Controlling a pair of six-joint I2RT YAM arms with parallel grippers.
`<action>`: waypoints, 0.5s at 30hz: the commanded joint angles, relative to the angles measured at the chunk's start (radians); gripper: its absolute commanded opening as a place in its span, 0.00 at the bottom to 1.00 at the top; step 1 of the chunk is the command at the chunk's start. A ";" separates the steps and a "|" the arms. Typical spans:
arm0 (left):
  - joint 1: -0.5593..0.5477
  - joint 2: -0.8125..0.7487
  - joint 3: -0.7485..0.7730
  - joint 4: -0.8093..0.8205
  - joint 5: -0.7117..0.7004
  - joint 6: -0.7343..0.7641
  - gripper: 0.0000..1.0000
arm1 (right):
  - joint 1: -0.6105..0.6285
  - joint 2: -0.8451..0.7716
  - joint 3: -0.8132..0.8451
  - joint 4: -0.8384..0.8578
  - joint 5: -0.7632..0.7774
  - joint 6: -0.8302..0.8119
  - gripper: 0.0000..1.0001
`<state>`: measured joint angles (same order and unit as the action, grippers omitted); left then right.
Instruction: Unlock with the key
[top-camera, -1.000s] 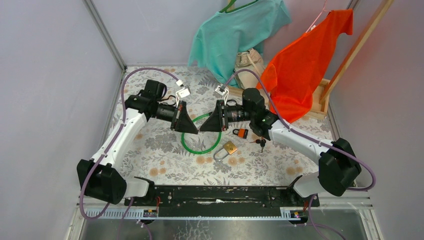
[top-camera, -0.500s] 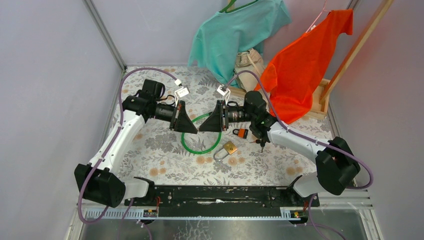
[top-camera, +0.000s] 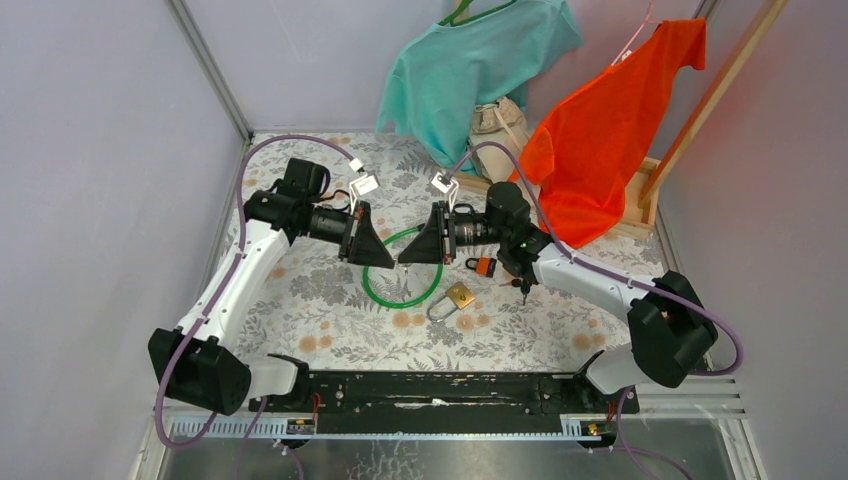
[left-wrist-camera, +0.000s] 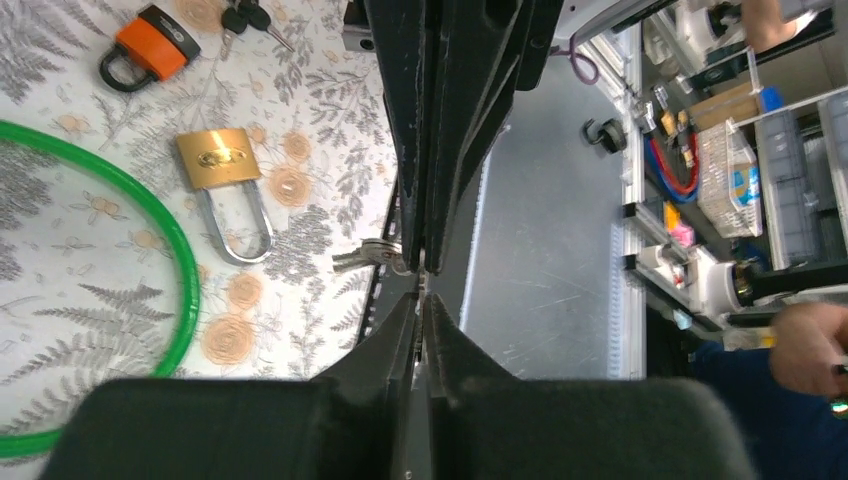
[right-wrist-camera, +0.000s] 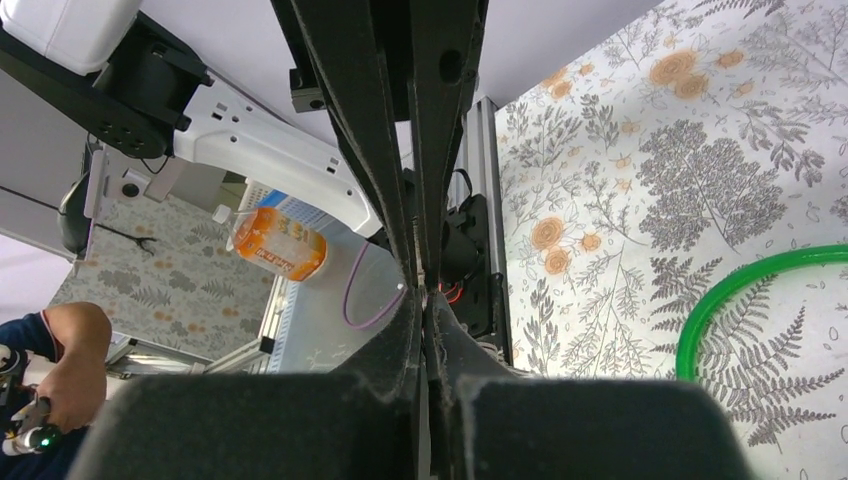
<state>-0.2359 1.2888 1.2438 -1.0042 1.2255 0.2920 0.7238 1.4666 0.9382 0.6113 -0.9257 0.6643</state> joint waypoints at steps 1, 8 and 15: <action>0.000 0.002 0.037 0.040 -0.043 0.031 0.26 | 0.031 -0.040 0.026 -0.051 -0.075 -0.038 0.00; 0.001 0.017 0.110 -0.168 -0.163 0.249 0.97 | 0.031 -0.137 0.102 -0.483 0.003 -0.365 0.00; 0.006 -0.028 0.098 -0.235 -0.219 0.356 0.97 | 0.035 -0.288 0.072 -0.707 0.159 -0.646 0.00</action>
<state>-0.2348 1.2968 1.3434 -1.1702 1.0527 0.5560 0.7513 1.2568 0.9737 0.0692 -0.8501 0.2398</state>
